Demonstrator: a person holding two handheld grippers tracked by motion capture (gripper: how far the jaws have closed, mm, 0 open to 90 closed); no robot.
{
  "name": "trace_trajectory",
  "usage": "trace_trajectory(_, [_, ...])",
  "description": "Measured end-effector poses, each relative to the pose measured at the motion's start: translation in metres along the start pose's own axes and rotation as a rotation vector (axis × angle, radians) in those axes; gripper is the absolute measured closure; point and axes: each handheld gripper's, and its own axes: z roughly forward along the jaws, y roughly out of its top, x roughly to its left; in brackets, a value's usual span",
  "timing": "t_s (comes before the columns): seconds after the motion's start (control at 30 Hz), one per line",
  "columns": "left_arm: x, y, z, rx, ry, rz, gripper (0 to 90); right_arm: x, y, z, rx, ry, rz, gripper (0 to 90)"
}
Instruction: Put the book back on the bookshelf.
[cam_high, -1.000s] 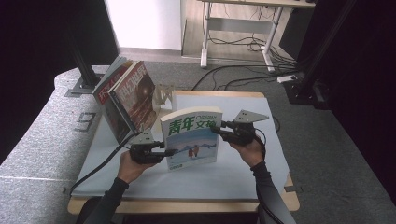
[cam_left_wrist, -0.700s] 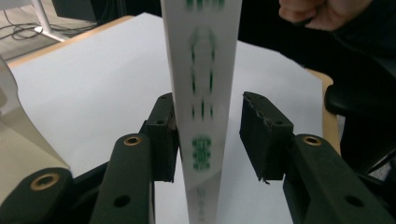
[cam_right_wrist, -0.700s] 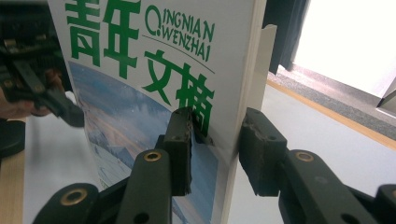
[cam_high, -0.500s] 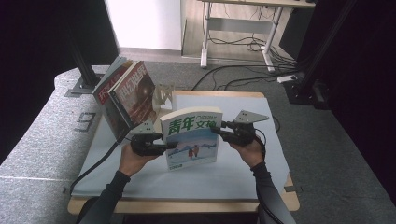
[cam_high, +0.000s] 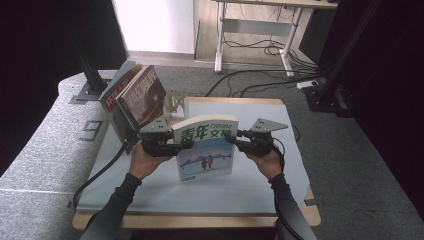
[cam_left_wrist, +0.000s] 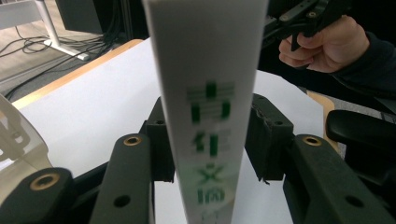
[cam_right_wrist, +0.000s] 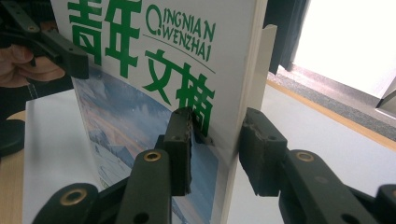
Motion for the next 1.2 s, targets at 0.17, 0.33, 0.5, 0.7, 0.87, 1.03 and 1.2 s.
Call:
trace_trajectory(0.17, [0.001,0.009,-0.001,-0.003,0.011,0.006,59.8,0.0,0.0,0.0,0.001,0.0,-0.001,64.2])
trace_trajectory(0.33, [0.001,0.016,-0.001,0.0,0.026,0.005,65.5,0.0,0.0,0.0,0.001,0.001,-0.001,63.9])
trace_trajectory(0.5, [0.001,0.017,-0.002,0.008,0.011,-0.007,72.4,0.0,0.0,0.0,0.008,-0.003,-0.004,62.4])
trace_trajectory(0.7, [0.001,0.016,-0.003,-0.001,-0.001,0.0,73.3,0.001,-0.001,0.002,0.024,-0.033,-0.013,58.0])
trace_trajectory(0.87, [-0.001,0.015,-0.002,-0.004,0.01,-0.001,73.4,-0.002,-0.006,0.001,0.053,-0.076,-0.014,51.7])
trace_trajectory(1.03, [0.001,0.015,-0.002,-0.005,0.016,-0.011,73.4,-0.01,-0.017,-0.007,0.065,-0.114,0.013,45.4])
trace_trajectory(1.2, [0.001,0.016,-0.002,-0.003,0.015,-0.015,73.5,-0.022,-0.033,-0.016,0.092,-0.167,0.077,39.5])
